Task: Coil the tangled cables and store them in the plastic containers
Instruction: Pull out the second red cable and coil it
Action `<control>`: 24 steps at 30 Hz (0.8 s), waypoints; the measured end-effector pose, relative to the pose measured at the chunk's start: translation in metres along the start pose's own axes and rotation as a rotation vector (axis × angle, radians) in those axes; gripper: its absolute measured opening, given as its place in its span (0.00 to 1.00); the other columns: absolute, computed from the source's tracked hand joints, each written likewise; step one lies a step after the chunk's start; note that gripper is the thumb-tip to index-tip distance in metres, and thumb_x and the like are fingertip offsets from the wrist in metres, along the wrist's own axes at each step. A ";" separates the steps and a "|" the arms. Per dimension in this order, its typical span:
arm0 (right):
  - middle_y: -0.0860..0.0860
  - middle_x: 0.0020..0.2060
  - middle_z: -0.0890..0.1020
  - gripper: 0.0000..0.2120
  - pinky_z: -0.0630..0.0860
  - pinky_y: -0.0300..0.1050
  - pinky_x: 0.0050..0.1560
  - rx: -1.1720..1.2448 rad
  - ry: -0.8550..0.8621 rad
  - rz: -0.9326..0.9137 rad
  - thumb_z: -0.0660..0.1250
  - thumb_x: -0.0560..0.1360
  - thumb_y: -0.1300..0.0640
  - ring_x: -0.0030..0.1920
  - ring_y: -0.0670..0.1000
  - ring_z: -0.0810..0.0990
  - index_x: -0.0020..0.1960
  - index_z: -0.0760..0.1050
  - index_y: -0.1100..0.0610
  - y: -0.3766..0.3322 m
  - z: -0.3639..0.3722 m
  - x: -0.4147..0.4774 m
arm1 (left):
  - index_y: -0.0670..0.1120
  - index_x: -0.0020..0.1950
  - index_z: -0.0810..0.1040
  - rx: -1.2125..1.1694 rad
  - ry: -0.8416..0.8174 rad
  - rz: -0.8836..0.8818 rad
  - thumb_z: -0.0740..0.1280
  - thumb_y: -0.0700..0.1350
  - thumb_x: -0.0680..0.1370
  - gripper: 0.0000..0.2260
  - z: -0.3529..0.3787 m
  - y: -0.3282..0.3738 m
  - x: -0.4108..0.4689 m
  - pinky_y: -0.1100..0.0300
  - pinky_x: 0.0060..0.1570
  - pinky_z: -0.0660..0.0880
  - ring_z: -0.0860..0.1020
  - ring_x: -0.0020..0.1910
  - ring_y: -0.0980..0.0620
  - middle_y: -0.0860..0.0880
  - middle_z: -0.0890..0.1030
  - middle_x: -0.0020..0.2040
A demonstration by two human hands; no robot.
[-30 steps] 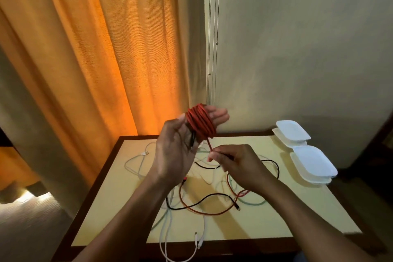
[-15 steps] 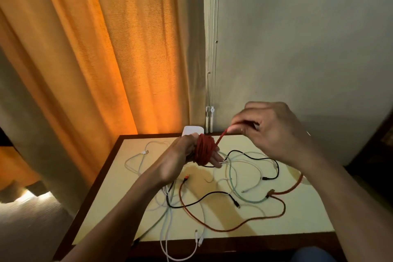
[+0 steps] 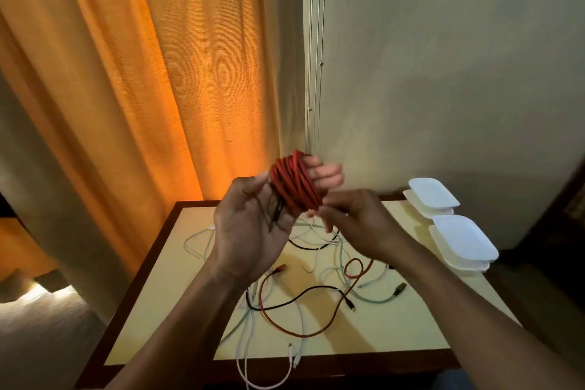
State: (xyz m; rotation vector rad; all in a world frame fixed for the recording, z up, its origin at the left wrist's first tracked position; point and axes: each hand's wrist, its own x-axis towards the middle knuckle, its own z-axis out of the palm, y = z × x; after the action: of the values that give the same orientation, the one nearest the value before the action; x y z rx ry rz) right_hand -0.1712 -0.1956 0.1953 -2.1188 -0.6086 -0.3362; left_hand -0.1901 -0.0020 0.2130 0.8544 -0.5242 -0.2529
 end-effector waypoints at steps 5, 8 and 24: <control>0.43 0.37 0.83 0.11 0.76 0.45 0.40 -0.167 -0.071 -0.043 0.65 0.82 0.46 0.37 0.44 0.79 0.50 0.84 0.49 -0.005 0.009 -0.027 | 0.41 0.58 0.82 0.387 0.106 0.056 0.44 0.44 0.86 0.26 -0.001 0.001 0.013 0.66 0.56 0.77 0.84 0.57 0.55 0.47 0.87 0.53; 0.45 0.44 0.84 0.13 0.77 0.49 0.41 -0.399 -0.145 -0.111 0.61 0.81 0.44 0.43 0.48 0.80 0.55 0.81 0.48 -0.013 0.005 -0.034 | 0.38 0.68 0.76 0.732 0.060 0.064 0.46 0.50 0.86 0.25 -0.009 -0.008 0.014 0.61 0.66 0.75 0.81 0.64 0.52 0.46 0.84 0.62; 0.39 0.37 0.79 0.07 0.70 0.36 0.38 -0.364 0.099 -0.336 0.74 0.75 0.50 0.36 0.43 0.78 0.50 0.87 0.50 -0.054 -0.076 0.017 | 0.54 0.41 0.87 0.684 -0.158 -0.264 0.47 0.51 0.84 0.29 -0.008 0.002 -0.007 0.59 0.48 0.74 0.81 0.39 0.59 0.53 0.86 0.39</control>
State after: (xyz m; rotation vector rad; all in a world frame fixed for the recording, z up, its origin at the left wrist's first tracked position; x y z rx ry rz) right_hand -0.1870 -0.2259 0.2840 -2.3214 -0.9009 -0.7855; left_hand -0.1918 0.0075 0.2073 1.5835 -0.6573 -0.3936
